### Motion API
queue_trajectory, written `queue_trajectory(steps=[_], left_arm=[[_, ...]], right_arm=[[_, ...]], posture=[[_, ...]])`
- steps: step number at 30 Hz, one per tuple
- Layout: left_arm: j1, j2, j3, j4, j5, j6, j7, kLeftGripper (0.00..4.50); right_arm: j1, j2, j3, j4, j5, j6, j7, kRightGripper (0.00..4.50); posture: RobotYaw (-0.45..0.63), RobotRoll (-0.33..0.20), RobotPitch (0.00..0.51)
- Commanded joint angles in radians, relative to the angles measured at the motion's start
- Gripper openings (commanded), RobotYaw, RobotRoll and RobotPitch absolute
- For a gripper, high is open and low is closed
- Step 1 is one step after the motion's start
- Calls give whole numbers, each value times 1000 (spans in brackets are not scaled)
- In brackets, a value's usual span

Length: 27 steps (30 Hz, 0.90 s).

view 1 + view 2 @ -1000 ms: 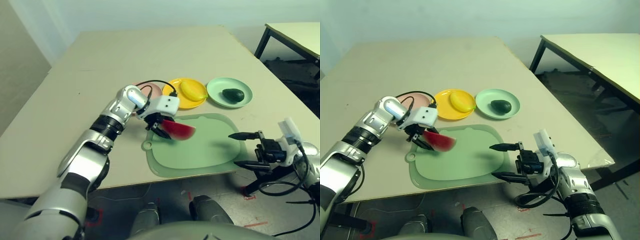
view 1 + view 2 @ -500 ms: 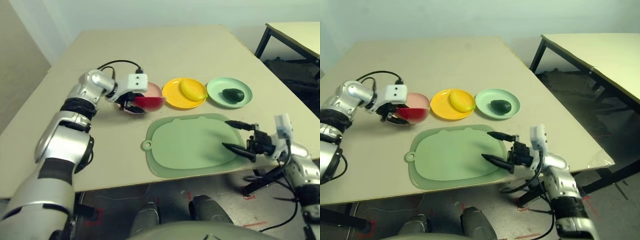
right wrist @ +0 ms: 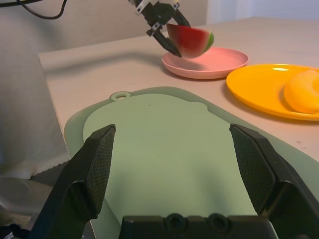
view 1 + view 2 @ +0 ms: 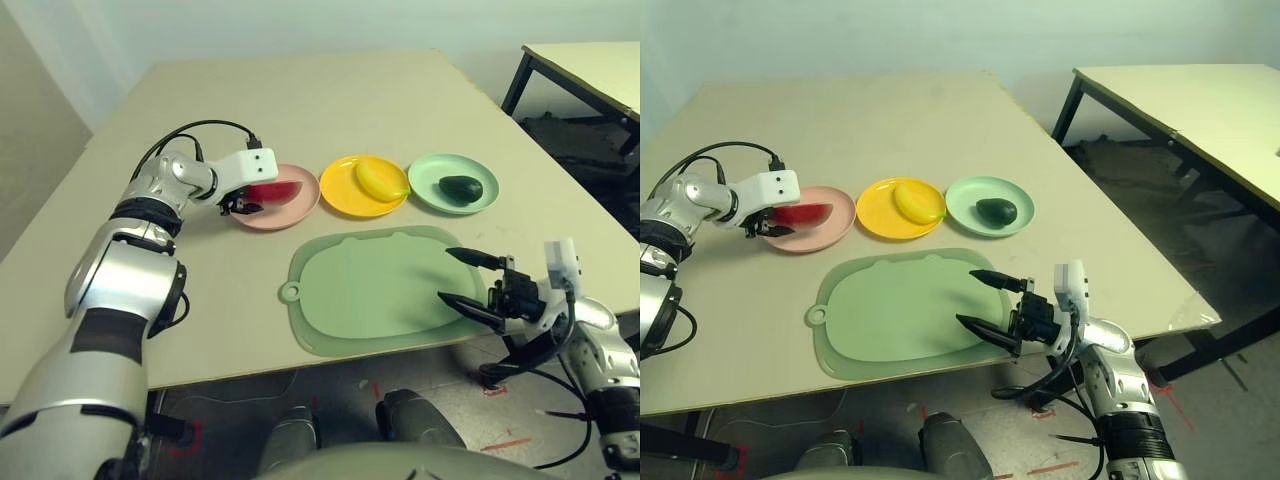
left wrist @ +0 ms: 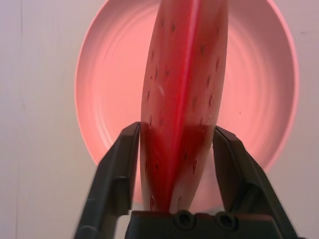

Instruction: Place the fruits into color-matched plates.

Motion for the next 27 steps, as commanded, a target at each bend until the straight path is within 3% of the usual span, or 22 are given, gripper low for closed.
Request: queue_trajectory(steps=[1,2,12,17,22,27], left_arm=[[16,-2,12,19,16,7,22,4075],[17,-2,14,19,17,6,22,4434],[18,21,46,12,-3,-15,-10,4434],[11,43,127,-6,-70,-27,-72,4434],[39,72,272,-57,-220,-11,-166,4434],[160,104,468,-194,-430,90,-194,4434]], right_arm=[[-8,-11,-16,-15,-7,11,3,4500],[-12,-13,-18,-10,-7,12,4,4500],[-42,-5,-22,23,-13,19,-3,4500],[-64,12,-52,47,-22,-2,-67,4500],[-98,72,-98,13,-61,-10,-273,4500],[-127,109,-138,59,-131,-58,-447,4500]], posture=[[-284,0,0],[-284,0,0],[-258,0,0],[-254,0,3],[-255,0,17],[-242,0,32]])
